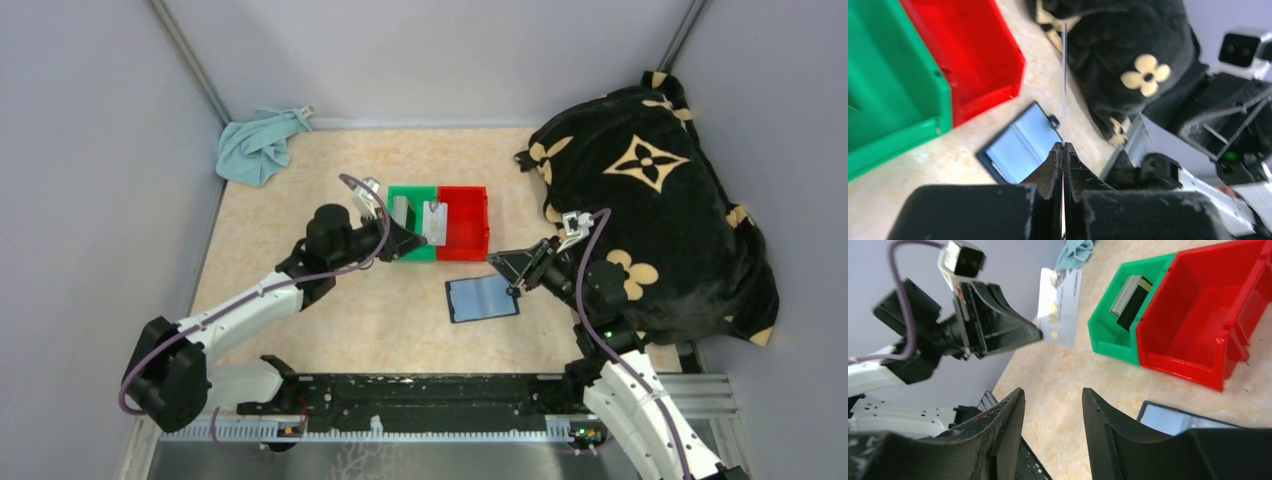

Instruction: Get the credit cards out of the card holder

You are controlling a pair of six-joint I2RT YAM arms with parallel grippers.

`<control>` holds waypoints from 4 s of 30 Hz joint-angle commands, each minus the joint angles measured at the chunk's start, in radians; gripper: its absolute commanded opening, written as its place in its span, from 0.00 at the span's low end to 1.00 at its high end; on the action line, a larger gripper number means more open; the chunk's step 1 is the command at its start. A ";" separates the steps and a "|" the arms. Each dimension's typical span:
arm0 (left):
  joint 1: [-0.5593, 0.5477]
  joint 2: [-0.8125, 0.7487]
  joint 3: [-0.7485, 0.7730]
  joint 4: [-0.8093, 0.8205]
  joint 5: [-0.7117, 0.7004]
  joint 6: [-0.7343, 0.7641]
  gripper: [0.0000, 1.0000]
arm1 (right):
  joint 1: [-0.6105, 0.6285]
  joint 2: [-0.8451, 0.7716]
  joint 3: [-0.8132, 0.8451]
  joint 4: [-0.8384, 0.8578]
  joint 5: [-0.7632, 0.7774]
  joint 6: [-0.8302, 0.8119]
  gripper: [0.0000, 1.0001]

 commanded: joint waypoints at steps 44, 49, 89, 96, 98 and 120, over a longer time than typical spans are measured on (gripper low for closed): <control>0.022 0.724 0.861 -0.936 -0.628 0.343 0.00 | -0.006 0.084 0.042 -0.105 0.041 -0.144 0.42; 0.022 0.731 0.875 -0.953 -0.653 0.348 0.00 | -0.006 0.097 0.040 -0.098 0.040 -0.144 0.42; 0.022 0.777 0.904 -0.977 -0.617 0.343 0.00 | -0.005 0.081 0.024 -0.119 0.048 -0.152 0.42; 0.022 0.778 0.904 -0.990 -0.631 0.338 0.01 | -0.005 0.075 0.024 -0.125 0.049 -0.151 0.42; 0.021 0.777 0.903 -0.990 -0.633 0.339 0.02 | -0.005 0.076 0.024 -0.126 0.048 -0.152 0.41; 0.022 0.762 0.906 -1.001 -0.650 0.341 0.12 | -0.006 0.074 0.019 -0.123 0.051 -0.151 0.41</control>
